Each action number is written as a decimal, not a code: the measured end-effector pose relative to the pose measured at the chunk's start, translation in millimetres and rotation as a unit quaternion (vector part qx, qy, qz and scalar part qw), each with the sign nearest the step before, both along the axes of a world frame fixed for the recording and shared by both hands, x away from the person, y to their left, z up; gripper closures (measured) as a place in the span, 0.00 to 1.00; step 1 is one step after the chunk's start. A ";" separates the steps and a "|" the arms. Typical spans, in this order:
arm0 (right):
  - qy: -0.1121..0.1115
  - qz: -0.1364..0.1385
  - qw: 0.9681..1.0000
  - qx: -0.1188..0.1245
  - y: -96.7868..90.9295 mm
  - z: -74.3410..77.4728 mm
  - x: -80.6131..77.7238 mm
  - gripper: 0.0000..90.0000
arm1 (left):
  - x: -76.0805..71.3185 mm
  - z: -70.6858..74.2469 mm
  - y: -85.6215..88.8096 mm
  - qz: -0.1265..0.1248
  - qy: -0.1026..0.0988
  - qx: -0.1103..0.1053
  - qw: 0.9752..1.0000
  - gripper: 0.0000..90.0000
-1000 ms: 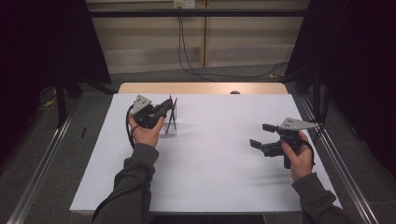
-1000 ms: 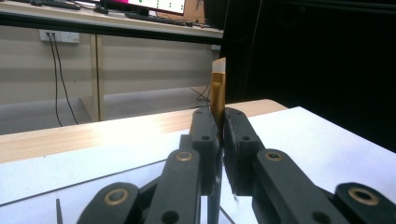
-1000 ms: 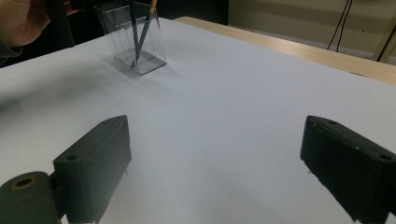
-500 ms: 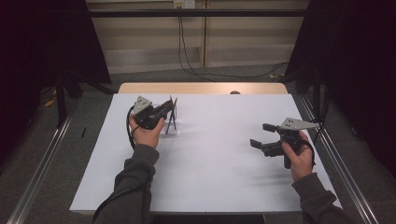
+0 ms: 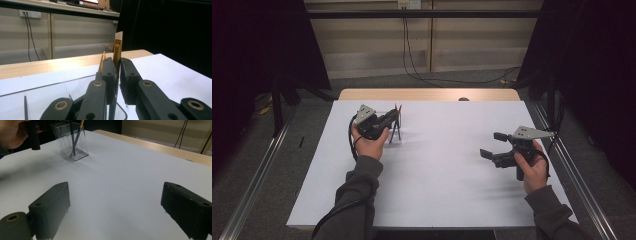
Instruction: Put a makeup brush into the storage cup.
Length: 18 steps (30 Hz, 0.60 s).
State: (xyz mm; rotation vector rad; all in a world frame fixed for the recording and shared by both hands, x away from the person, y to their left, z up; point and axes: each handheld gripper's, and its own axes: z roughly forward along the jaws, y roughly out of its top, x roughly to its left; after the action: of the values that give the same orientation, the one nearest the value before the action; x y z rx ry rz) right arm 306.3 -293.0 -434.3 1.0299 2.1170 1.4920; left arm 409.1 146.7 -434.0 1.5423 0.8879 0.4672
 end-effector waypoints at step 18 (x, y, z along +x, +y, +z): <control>0.002 0.000 1.000 -0.002 0.7 -0.1 0.1 0.09 | -2.1 -5.7 -3.0 -0.004 0.012 0.018 1.000 0.91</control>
State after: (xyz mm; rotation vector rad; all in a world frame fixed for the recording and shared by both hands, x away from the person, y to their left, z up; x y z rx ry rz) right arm 306.4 -292.3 -434.4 1.0315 2.1220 1.4874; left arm 407.0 143.7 -439.8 1.5862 0.8951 0.4625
